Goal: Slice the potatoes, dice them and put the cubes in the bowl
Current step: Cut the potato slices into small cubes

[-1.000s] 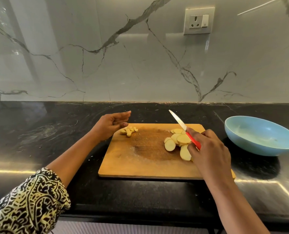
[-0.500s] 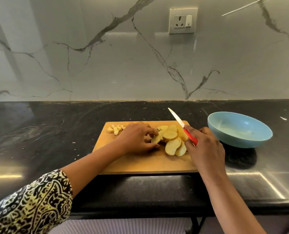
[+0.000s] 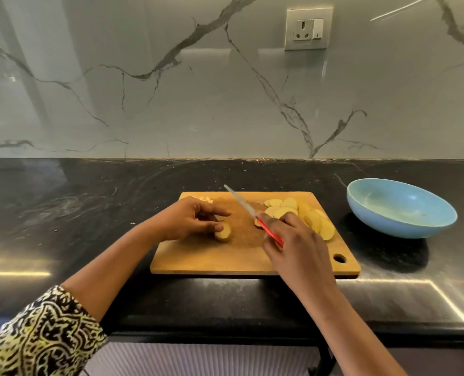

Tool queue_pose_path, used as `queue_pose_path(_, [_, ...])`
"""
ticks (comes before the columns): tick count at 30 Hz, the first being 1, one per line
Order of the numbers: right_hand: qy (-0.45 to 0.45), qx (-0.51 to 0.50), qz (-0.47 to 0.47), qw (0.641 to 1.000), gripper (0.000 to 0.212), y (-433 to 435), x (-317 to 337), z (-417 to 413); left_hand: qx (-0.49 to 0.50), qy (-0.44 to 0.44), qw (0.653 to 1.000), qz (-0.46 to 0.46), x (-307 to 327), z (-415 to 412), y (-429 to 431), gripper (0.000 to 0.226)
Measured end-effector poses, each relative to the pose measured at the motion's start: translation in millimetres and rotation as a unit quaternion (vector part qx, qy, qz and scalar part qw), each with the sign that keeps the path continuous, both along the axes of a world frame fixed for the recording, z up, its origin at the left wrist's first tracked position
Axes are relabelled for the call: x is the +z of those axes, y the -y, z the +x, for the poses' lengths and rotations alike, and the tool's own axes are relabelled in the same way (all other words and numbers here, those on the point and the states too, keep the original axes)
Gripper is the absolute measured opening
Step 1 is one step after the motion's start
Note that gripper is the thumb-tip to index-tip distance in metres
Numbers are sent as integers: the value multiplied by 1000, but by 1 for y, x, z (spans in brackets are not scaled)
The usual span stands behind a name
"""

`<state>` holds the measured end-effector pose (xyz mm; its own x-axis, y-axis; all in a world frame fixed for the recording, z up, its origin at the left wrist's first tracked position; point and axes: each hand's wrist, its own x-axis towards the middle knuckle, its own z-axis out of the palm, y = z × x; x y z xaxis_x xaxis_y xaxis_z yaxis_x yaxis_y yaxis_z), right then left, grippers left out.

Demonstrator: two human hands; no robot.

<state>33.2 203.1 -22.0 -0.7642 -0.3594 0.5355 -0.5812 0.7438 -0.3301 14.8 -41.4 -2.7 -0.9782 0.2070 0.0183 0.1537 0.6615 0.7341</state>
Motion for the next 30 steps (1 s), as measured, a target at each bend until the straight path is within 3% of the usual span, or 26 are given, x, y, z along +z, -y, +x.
queue_pose_path(2, [15, 21, -2, 1000, 44, 7, 1, 5, 38, -68, 994, -78, -1, -2, -1, 39])
queue_pose_path(4, [32, 32, -1, 999, 43, 9, 2, 8, 52, -113, 989, -78, -3, -1, 3, 45])
queue_pose_path(11, [78, 38, 49, 995, 41, 5, 10, 12, -106, -246, 940, -210, -9, 7, 3, 32])
queue_pose_path(16, [80, 36, 85, 993, 42, 7, 17, 12, -127, -288, 921, -229, -7, 6, 4, 19])
queue_pose_path(30, [75, 58, 182, 979, 30, 24, 33, -5, -116, -335, 904, -237, -16, -3, 5, 19])
